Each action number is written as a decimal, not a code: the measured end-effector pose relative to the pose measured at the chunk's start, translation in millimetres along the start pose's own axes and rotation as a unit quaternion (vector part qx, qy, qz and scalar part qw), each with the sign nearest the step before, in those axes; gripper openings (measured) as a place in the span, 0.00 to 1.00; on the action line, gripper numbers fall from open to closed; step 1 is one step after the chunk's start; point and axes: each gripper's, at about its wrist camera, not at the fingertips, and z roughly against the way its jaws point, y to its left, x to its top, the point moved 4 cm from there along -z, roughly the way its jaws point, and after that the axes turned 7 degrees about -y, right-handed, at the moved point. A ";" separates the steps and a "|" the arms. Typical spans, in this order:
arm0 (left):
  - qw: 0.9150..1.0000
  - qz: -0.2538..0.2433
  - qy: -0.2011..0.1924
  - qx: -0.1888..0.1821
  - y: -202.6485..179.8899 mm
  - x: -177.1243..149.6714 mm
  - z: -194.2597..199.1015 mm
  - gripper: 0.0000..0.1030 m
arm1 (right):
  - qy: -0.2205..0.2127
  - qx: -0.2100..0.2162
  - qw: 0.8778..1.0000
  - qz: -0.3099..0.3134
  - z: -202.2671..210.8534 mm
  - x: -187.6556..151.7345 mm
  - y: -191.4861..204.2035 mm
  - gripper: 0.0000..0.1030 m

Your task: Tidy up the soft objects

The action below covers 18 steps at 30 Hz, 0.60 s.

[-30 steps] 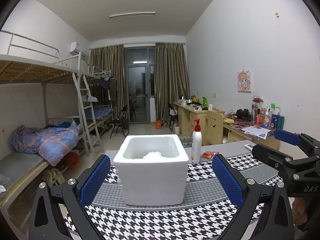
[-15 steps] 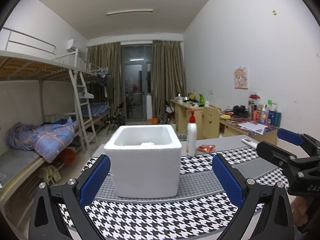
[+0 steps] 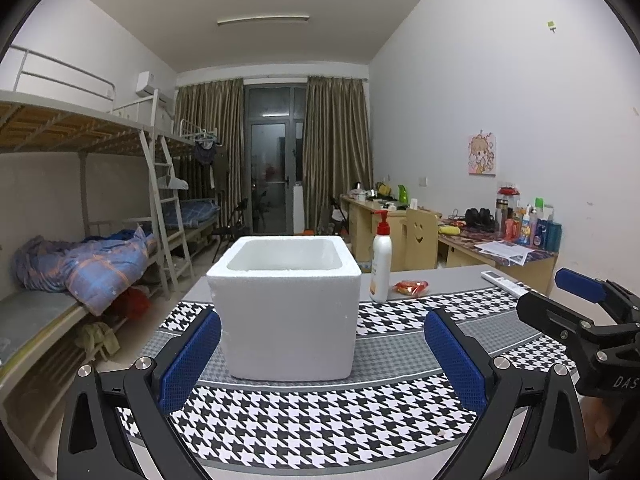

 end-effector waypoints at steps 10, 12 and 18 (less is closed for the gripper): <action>1.000 0.000 -0.003 -0.006 -2.9 -4.8 13.3 0.99 | 0.003 0.000 1.000 -0.004 10.1 -8.3 0.9 0.99; 1.000 -0.002 -0.004 -0.006 -3.8 -5.6 16.7 0.99 | 0.002 0.000 1.000 -0.003 13.4 -10.0 1.9 0.99; 1.000 -0.008 0.001 -0.007 -6.6 -9.0 20.9 0.99 | 0.005 -0.002 1.000 0.000 18.1 -15.2 4.0 0.99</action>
